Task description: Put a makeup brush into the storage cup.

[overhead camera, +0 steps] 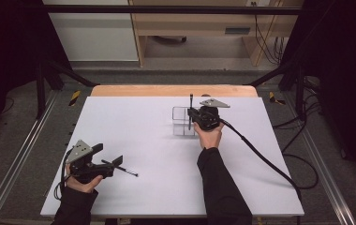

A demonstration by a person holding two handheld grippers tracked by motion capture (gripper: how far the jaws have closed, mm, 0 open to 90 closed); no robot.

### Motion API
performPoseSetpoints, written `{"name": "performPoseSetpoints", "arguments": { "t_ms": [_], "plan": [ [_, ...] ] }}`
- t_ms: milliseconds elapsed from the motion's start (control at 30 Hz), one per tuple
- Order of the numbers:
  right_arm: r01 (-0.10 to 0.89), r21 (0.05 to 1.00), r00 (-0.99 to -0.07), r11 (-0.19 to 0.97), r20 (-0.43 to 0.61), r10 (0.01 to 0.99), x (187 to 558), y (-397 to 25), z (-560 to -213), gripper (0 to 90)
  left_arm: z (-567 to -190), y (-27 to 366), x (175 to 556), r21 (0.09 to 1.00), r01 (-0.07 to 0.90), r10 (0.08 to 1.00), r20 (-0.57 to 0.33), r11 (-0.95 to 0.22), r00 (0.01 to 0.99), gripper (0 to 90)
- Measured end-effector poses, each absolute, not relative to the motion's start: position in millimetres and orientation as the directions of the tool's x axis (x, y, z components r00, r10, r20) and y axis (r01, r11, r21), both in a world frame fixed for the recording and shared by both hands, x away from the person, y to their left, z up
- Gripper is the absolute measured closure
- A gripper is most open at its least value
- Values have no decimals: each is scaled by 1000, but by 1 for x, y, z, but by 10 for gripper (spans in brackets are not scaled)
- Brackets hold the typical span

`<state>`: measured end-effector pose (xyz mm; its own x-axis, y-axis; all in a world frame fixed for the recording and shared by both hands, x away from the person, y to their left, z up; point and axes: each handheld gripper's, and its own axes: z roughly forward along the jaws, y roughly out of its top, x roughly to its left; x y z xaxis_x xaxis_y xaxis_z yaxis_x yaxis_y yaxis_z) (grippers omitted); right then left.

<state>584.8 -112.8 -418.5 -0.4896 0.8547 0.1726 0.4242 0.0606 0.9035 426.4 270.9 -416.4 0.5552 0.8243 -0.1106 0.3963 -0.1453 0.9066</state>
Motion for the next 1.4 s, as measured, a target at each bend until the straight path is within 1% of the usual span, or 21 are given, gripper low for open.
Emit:
{"name": "performPoseSetpoints", "arguments": {
  "t_ms": [133,533,633,667,700,733,767,900,1033,1067,1100,1400],
  "plan": [
    [414,909,-494,57,171,852,581,-114,-415,780,-416,272,426,907,396,825,-111,-144,554,61],
    [375,925,-534,54,168,829,552,-139,-396,582,-416,272,427,905,400,830,-110,-144,547,61],
    [375,926,-542,54,172,823,546,-144,-394,559,-416,272,427,904,402,831,-111,-143,546,60],
    [371,927,-546,56,169,820,540,-149,-392,523,-416,272,427,904,403,831,-111,-143,545,60],
    [372,927,-549,54,173,818,538,-151,-392,502,-416,272,427,904,402,832,-110,-143,544,60],
    [372,927,-549,54,173,818,538,-151,-392,502,-416,272,427,904,402,832,-110,-143,544,60],
    [370,927,-556,60,169,814,534,-155,-391,465,-416,272,427,904,402,833,-111,-141,542,59],
    [360,929,-561,85,143,815,523,-161,-389,379,-416,274,427,903,407,836,-114,-138,537,56],
    [355,932,-568,77,150,809,511,-168,-387,312,-416,275,428,900,412,837,-116,-139,534,52],
    [355,932,-568,77,150,809,511,-168,-387,312,-416,275,428,900,412,837,-116,-139,534,50],
    [359,930,-568,80,150,809,506,-173,-387,273,-416,276,428,899,416,839,-118,-137,531,49],
    [353,932,-577,86,145,804,482,-186,-385,184,-417,280,429,893,429,849,-120,-134,514,42]
  ]
}}
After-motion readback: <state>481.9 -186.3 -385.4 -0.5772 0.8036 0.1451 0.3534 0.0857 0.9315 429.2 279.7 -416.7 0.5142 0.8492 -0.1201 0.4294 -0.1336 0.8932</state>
